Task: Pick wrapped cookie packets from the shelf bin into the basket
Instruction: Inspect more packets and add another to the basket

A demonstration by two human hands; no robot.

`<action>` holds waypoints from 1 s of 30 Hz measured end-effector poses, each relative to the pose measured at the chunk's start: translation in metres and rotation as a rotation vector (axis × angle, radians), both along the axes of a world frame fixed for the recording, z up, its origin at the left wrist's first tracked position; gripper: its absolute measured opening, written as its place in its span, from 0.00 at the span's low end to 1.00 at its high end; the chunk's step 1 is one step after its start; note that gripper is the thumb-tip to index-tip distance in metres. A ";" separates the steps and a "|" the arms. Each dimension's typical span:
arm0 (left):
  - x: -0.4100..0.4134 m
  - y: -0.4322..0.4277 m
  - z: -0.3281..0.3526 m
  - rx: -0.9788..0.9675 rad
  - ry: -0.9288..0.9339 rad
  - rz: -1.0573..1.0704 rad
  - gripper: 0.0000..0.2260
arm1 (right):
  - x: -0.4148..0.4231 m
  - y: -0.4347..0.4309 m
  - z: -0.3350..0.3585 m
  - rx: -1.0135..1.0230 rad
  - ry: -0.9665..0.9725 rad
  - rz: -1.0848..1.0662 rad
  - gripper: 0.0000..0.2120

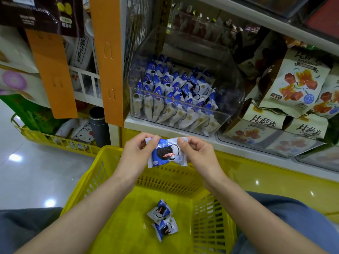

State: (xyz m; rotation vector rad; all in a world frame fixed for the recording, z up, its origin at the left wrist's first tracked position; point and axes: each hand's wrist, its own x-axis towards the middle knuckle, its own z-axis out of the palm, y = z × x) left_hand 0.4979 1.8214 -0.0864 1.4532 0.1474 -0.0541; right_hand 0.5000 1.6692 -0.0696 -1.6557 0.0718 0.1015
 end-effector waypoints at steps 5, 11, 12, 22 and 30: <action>-0.001 0.000 0.004 -0.122 0.047 -0.067 0.03 | 0.001 -0.002 -0.003 0.158 0.042 -0.138 0.05; 0.006 0.007 0.015 -0.072 -0.116 0.095 0.08 | -0.003 0.003 -0.005 0.023 -0.066 0.012 0.07; 0.006 0.010 0.017 -0.012 -0.160 0.104 0.08 | -0.003 0.004 -0.005 -0.022 -0.101 0.039 0.08; -0.001 0.016 0.032 0.375 -0.406 0.014 0.06 | -0.020 0.010 0.002 -0.008 -0.088 0.230 0.15; 0.023 0.018 0.061 0.548 -0.492 -0.071 0.08 | -0.009 0.003 0.042 0.046 -0.100 0.085 0.17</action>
